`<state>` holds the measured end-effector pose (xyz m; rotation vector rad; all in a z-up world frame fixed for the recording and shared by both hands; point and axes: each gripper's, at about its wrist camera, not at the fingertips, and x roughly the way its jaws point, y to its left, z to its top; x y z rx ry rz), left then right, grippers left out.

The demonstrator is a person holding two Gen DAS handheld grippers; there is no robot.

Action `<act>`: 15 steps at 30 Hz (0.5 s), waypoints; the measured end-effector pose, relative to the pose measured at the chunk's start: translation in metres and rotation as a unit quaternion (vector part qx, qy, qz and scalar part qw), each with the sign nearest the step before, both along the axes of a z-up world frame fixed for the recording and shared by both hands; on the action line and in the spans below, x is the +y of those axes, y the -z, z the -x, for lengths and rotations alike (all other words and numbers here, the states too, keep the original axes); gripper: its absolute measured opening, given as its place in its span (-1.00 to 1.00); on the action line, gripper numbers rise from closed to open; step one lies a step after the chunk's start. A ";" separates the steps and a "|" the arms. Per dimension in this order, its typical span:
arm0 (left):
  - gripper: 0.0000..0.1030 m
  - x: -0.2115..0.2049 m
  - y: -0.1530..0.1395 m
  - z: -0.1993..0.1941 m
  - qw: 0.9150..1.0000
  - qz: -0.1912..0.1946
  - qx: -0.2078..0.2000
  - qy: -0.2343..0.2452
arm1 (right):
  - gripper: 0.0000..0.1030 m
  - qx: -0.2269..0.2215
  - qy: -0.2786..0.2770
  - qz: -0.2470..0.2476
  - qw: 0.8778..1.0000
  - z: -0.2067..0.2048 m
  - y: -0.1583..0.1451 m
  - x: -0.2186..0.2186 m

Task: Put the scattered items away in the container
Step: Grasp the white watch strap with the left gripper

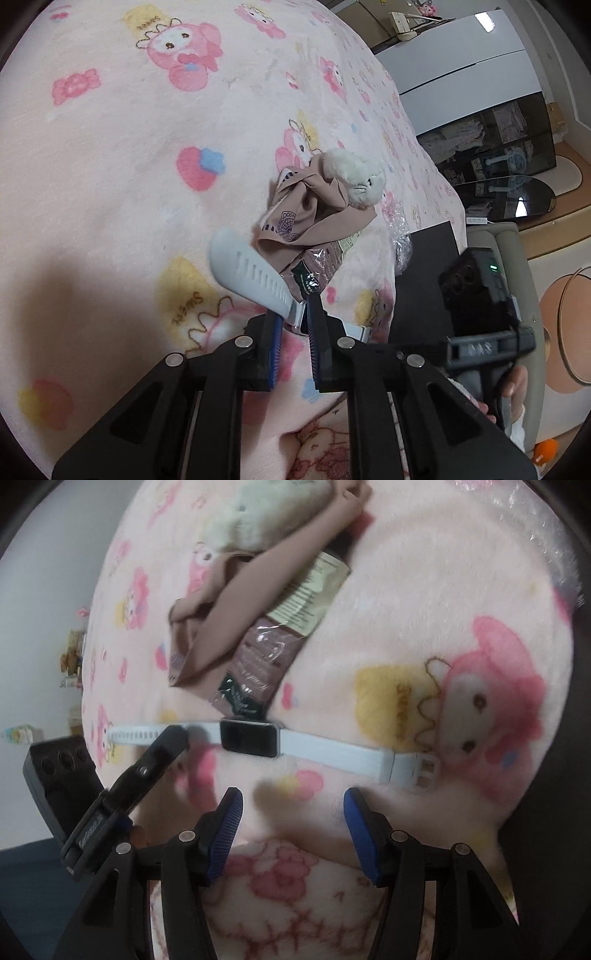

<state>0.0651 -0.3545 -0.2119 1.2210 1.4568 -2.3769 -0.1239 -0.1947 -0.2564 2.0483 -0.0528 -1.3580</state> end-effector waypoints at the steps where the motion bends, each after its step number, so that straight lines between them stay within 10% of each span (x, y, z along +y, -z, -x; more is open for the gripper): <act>1: -0.78 0.000 0.000 0.000 1.000 0.001 -0.001 -0.001 | 0.03 -0.016 0.015 -0.003 1.000 0.005 0.009 0.001; 5: -0.78 -0.003 0.003 -0.001 1.000 -0.001 -0.001 -0.011 | 0.02 -0.045 0.064 -0.002 0.997 0.021 0.027 0.000; 15: -0.63 -0.007 -0.001 -0.006 1.000 0.000 0.017 -0.022 | 0.03 0.124 0.096 0.084 0.984 0.032 -0.026 -0.006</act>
